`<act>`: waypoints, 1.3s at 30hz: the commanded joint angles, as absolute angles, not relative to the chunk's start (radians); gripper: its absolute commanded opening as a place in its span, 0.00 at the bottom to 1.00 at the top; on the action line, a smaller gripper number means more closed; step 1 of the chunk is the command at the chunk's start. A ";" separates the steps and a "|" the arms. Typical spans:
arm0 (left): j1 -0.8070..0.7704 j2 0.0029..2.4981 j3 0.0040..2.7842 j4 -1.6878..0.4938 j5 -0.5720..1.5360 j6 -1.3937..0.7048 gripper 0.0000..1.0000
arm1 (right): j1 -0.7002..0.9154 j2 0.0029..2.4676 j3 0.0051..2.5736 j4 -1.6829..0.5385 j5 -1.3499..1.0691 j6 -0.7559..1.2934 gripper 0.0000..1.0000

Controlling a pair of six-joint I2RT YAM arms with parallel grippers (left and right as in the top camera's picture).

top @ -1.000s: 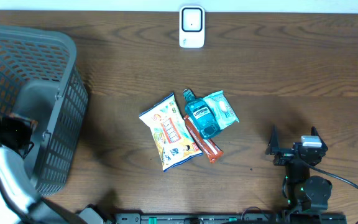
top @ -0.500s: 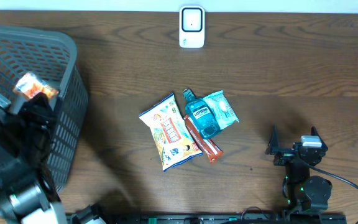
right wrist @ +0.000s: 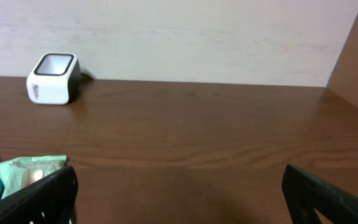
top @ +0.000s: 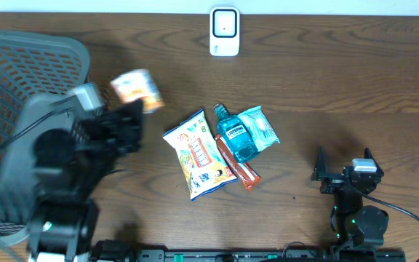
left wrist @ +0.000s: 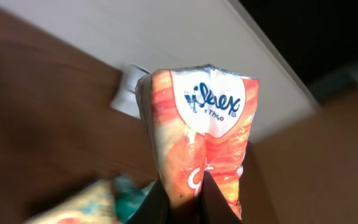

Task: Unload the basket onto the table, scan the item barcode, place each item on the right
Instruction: 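Carry the Kleenex pack with the left gripper toward the white scanner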

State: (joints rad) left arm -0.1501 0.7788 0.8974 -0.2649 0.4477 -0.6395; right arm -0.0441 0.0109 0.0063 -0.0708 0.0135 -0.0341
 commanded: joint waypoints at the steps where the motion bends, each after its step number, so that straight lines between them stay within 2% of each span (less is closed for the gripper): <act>1: -0.341 0.865 0.897 -0.166 0.467 -0.525 0.07 | -0.036 0.006 0.005 -0.073 0.009 -0.043 0.99; 4: -0.485 0.966 0.897 -0.070 0.467 -0.423 0.07 | -0.036 0.006 0.005 -0.073 0.009 -0.043 0.99; 9: -0.602 1.164 0.897 0.070 0.503 -0.397 0.07 | -0.036 0.006 0.005 -0.073 0.009 -0.043 0.99; 15: -0.592 1.401 0.897 0.239 0.767 -0.397 0.07 | -0.036 0.006 0.005 -0.073 0.009 -0.043 0.99; 19: -0.572 1.537 0.897 0.277 0.866 -0.397 0.07 | -0.036 0.006 0.005 -0.073 0.009 -0.043 0.99; 29: -0.573 1.776 0.898 0.302 0.883 -0.443 0.08 | -0.036 0.006 0.005 -0.073 0.009 -0.042 0.99; 39: -0.572 1.792 0.898 0.308 0.917 -0.438 0.07 | -0.036 0.006 0.005 -0.073 0.009 -0.043 0.99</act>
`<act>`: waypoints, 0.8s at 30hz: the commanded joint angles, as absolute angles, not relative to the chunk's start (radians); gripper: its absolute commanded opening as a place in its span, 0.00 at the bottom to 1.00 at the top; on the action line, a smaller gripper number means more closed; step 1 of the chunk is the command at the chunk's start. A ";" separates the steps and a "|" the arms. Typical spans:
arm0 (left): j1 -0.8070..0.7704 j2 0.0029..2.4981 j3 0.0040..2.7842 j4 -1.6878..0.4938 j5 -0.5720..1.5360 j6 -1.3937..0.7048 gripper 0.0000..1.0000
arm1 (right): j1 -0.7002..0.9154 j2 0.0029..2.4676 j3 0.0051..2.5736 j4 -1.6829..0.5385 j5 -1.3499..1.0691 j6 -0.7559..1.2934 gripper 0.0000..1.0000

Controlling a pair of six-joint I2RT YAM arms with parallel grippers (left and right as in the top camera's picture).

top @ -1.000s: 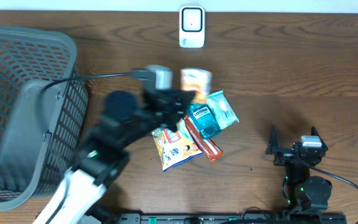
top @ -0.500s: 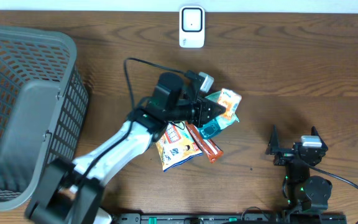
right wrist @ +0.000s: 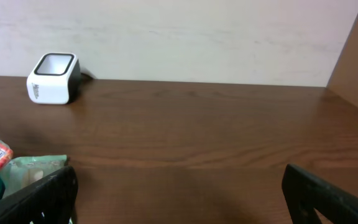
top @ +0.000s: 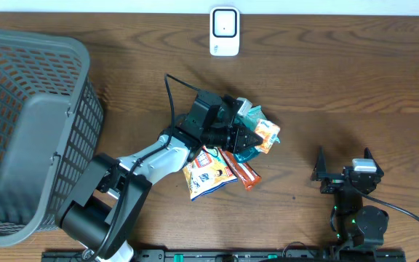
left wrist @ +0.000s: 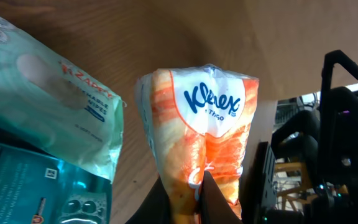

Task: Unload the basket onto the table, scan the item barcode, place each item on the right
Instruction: 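Carry the Kleenex pack with the left gripper toward the white scanner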

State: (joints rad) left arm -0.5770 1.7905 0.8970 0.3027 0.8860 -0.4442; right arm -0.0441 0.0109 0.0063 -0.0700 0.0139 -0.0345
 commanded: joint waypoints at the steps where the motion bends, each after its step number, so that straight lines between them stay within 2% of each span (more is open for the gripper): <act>1: -0.572 1.792 0.898 0.308 0.917 -0.436 0.08 | -0.036 0.006 0.005 -0.073 0.009 -0.042 0.99; 13: -0.557 1.792 0.898 0.305 1.216 -0.218 0.07 | -0.036 0.006 0.005 -0.073 0.009 -0.042 0.99; 24: -0.514 1.792 0.891 0.263 1.227 -0.183 0.07 | -0.036 0.006 0.005 -0.073 0.009 -0.042 0.99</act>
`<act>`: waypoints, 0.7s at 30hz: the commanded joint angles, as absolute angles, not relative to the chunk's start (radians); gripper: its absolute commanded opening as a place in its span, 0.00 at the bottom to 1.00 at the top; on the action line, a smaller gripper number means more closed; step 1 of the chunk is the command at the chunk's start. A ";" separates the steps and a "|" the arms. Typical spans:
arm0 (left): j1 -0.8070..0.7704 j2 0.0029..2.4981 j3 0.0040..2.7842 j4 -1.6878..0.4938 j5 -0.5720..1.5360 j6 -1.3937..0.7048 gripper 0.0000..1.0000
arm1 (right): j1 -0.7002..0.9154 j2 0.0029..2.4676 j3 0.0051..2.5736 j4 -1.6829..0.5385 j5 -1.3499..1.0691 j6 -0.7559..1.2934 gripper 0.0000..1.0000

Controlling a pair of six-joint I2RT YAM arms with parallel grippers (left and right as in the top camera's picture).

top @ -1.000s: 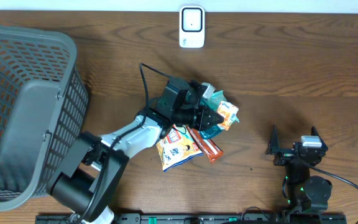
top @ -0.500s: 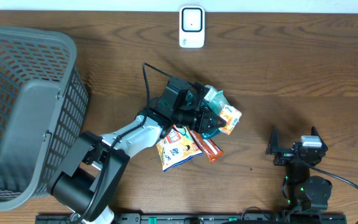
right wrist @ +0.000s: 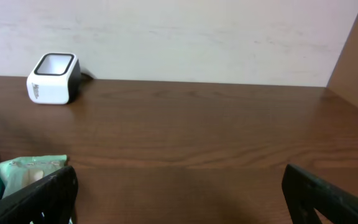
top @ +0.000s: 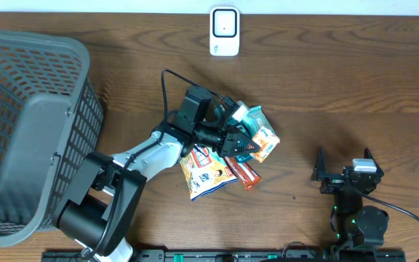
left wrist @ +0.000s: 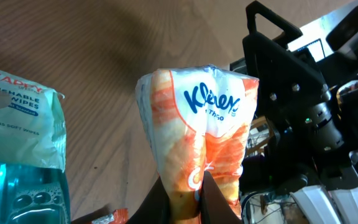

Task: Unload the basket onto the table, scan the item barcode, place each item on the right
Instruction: 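Carry the Kleenex pack with the left gripper toward the white scanner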

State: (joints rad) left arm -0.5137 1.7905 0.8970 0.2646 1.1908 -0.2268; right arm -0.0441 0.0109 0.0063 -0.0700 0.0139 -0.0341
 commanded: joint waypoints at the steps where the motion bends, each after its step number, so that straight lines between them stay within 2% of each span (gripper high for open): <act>1: -0.514 1.792 0.890 0.263 1.227 -0.183 0.08 | -0.036 0.006 0.005 -0.073 0.009 -0.042 0.99; 13: -0.514 1.792 0.889 0.264 1.200 -0.200 0.08 | -0.036 0.006 0.005 -0.073 0.009 -0.043 0.99; 16: -0.517 1.781 0.889 0.260 0.941 -0.371 0.07 | -0.036 0.006 0.005 -0.073 0.009 -0.043 0.99; 21: -0.524 1.744 0.924 0.198 0.612 -0.374 0.07 | -0.036 0.006 0.005 -0.073 0.009 -0.043 0.99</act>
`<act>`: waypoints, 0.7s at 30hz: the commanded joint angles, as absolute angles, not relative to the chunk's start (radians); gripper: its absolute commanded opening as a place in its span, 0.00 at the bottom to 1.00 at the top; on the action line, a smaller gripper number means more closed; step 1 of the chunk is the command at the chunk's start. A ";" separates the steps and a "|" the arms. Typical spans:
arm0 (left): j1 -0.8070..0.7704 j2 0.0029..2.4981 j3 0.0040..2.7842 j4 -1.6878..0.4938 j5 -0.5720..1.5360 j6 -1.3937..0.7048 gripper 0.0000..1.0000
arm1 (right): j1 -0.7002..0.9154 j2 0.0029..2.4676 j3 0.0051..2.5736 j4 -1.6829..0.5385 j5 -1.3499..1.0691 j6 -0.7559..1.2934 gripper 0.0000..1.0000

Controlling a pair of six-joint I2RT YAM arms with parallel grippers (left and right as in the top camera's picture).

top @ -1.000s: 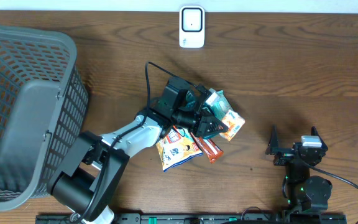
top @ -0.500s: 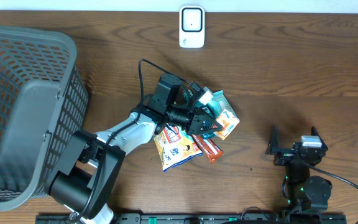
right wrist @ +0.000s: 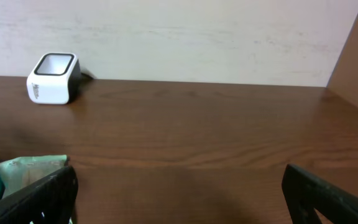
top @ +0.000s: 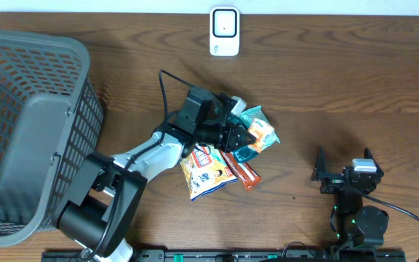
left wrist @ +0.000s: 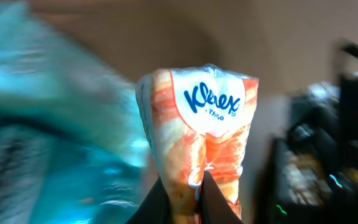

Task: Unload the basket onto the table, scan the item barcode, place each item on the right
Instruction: 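Carry the Kleenex pack with the left gripper toward the white scanner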

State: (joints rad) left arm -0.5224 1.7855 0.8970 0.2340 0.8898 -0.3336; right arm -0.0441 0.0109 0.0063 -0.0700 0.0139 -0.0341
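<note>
My left gripper (left wrist: pixel 188 202) is shut on an orange and white Kleenex tissue pack (left wrist: pixel 197 124), held up before the wrist camera. In the overhead view the pack (top: pixel 262 132) hangs over the pile of items in the middle of the table, with the left gripper (top: pixel 240 135) just to its left. The white barcode scanner (top: pixel 224 31) stands at the table's far edge and also shows as the scanner (right wrist: pixel 53 78) in the right wrist view. My right gripper (right wrist: pixel 179 186) is open and empty, parked at the near right (top: pixel 344 169).
A grey mesh basket (top: pixel 20 124) fills the left side. In the middle lie a snack bag (top: pixel 202 164), a blue mouthwash bottle (top: pixel 235 142), a teal wipes pack (right wrist: pixel 30 168) and a red stick pack (top: pixel 242 175). The left wrist background is blurred.
The left gripper has shifted slightly with the tissue pack, which now sits a little higher over the pile. The left wrist background has blurred. The right arm has not moved.
The left gripper held the tissue pack near the basket, far left of the pile. It then held the pack over the right side of the item pile, and has stayed there with small shifts since. The right arm stayed parked and open throughout.
</note>
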 commanded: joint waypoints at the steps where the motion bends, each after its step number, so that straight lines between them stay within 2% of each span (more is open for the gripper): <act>1: -0.524 1.740 0.945 0.171 0.562 -0.357 0.07 | -0.036 0.006 0.005 -0.073 0.009 -0.043 0.99; 8: -0.524 1.739 1.112 0.051 0.283 -0.251 0.07 | -0.036 0.006 0.005 -0.073 0.009 -0.043 0.99; 18: -0.518 1.755 1.246 0.093 -0.115 -0.020 0.08 | -0.036 0.006 0.005 -0.073 0.009 -0.042 0.99; 21: -0.507 1.783 1.272 0.144 -0.171 0.056 0.08 | -0.036 0.006 0.005 -0.073 0.009 -0.042 0.99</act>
State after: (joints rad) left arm -0.5220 1.7653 1.2266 0.1123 -0.0109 -0.0799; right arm -0.0441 0.0109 0.0063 -0.0700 0.0139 -0.0345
